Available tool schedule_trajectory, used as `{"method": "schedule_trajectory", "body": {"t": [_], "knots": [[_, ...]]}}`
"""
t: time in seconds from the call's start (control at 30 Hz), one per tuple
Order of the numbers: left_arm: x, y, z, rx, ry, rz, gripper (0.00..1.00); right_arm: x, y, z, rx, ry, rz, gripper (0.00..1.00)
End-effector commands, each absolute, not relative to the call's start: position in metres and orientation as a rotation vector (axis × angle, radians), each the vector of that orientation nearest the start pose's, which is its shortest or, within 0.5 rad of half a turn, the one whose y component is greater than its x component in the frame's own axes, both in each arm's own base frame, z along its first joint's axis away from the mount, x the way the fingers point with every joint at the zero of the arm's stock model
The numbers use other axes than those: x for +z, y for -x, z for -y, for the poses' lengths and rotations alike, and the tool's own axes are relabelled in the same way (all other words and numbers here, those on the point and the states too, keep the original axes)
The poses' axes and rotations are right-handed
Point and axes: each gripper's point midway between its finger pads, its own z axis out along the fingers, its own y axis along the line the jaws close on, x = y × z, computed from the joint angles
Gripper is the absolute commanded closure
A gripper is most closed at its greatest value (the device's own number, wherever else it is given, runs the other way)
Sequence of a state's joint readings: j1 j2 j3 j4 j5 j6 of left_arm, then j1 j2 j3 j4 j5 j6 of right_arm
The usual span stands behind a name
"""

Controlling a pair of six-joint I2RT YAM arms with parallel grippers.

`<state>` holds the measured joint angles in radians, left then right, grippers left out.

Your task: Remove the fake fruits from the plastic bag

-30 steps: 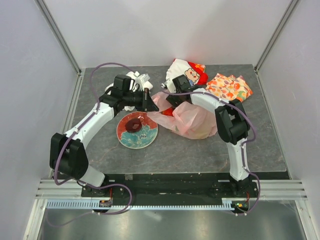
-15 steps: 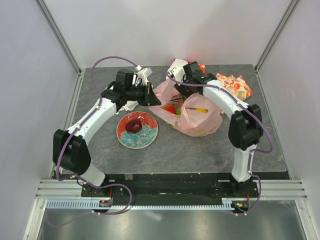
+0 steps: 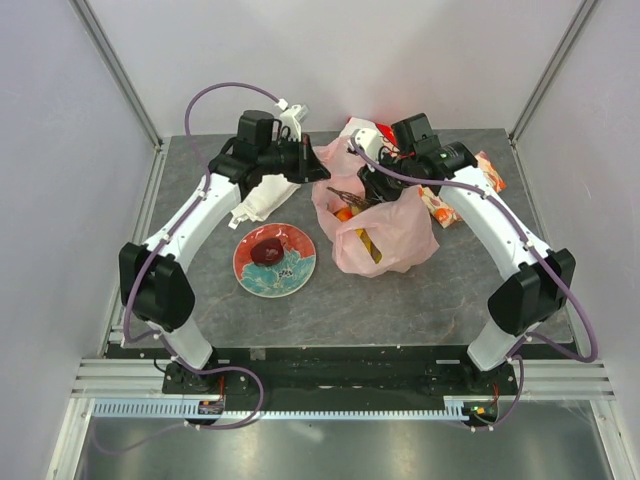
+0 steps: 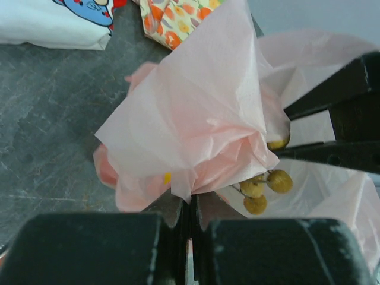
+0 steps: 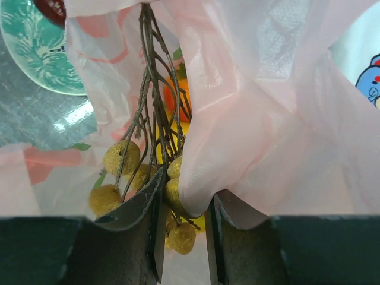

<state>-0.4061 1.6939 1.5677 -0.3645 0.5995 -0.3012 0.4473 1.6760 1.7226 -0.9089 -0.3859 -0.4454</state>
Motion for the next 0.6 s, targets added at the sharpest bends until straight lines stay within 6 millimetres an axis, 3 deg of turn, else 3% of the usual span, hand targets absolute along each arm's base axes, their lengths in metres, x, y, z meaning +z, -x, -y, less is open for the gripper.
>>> {"method": "schedule_trajectory", "body": {"t": [0.0, 0.07, 0.13, 0.2, 0.3, 0.4, 0.5, 0.57], "knots": [[0.279, -0.408, 0.290, -0.998, -0.528, -2.018, 0.98, 0.293, -0.338, -0.238, 0.579, 1.182, -1.933, 0.70], [0.270, -0.414, 0.289, -0.986, -0.529, -2.037, 0.98, 0.303, -0.339, -0.243, 0.612, 1.172, -1.905, 0.71], [0.261, -0.428, 0.272, -0.929, -0.434, -2.085, 0.98, 0.308, -0.340, -0.242, 0.594, 1.179, -1.887, 0.72], [0.263, -0.441, 0.257, -0.891, -0.385, -2.086, 0.98, 0.302, -0.336, -0.233, 0.552, 1.195, -1.891, 0.74], [0.272, -0.449, 0.252, -0.833, -0.391, -2.062, 0.98, 0.305, -0.333, -0.226, 0.534, 1.193, -1.864, 0.75], [0.281, -0.441, 0.265, -0.872, -0.458, -2.028, 0.98, 0.327, -0.332, -0.227, 0.530, 1.182, -1.810, 0.76], [0.288, -0.430, 0.273, -0.923, -0.514, -2.004, 0.98, 0.333, -0.339, -0.217, 0.483, 1.185, -1.785, 0.77], [0.291, -0.424, 0.280, -0.967, -0.547, -1.983, 0.98, 0.341, -0.338, -0.223, 0.528, 1.186, -1.759, 0.77]]}}
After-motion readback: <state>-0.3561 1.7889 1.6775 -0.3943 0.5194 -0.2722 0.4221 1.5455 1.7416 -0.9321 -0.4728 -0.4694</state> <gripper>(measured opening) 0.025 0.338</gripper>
